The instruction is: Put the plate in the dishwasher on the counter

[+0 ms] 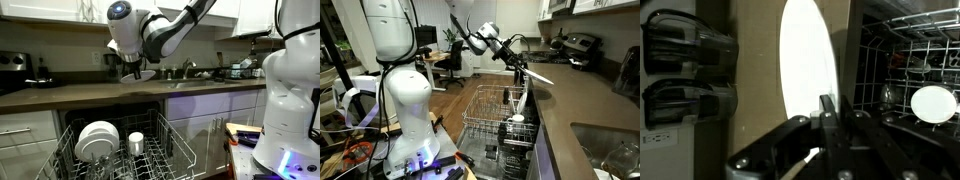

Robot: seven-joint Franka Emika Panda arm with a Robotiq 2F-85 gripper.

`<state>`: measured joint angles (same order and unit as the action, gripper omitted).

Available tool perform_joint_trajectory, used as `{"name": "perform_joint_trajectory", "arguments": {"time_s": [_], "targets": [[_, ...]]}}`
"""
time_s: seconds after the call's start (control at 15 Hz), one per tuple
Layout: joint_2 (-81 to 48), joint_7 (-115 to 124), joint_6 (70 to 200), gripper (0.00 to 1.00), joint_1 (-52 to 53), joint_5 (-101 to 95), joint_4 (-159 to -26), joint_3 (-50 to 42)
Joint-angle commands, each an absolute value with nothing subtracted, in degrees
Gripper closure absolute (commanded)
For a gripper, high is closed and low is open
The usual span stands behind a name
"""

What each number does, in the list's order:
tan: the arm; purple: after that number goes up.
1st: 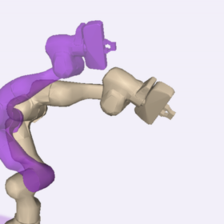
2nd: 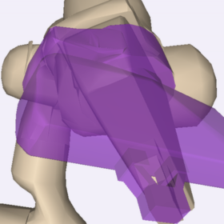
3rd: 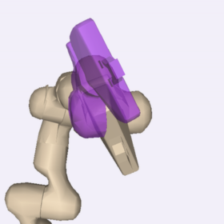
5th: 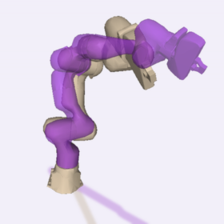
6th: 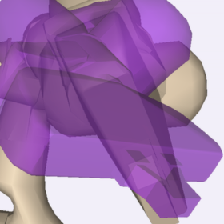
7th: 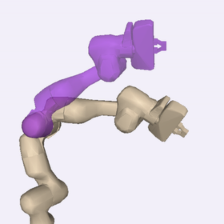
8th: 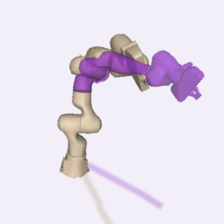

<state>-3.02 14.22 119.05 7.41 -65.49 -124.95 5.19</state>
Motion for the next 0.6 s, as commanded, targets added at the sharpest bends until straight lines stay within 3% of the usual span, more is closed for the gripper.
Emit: {"name": "perform_joint_trajectory", "arguments": {"time_s": [0.0, 0.53], "targets": [[-4.7, 14.7, 121.3, 0.93, 6.4, -68.1, -123.1, 4.9], [-9.7, 16.2, 126.6, 0.93, 4.4, -74.8, -119.0, 2.2]]}}
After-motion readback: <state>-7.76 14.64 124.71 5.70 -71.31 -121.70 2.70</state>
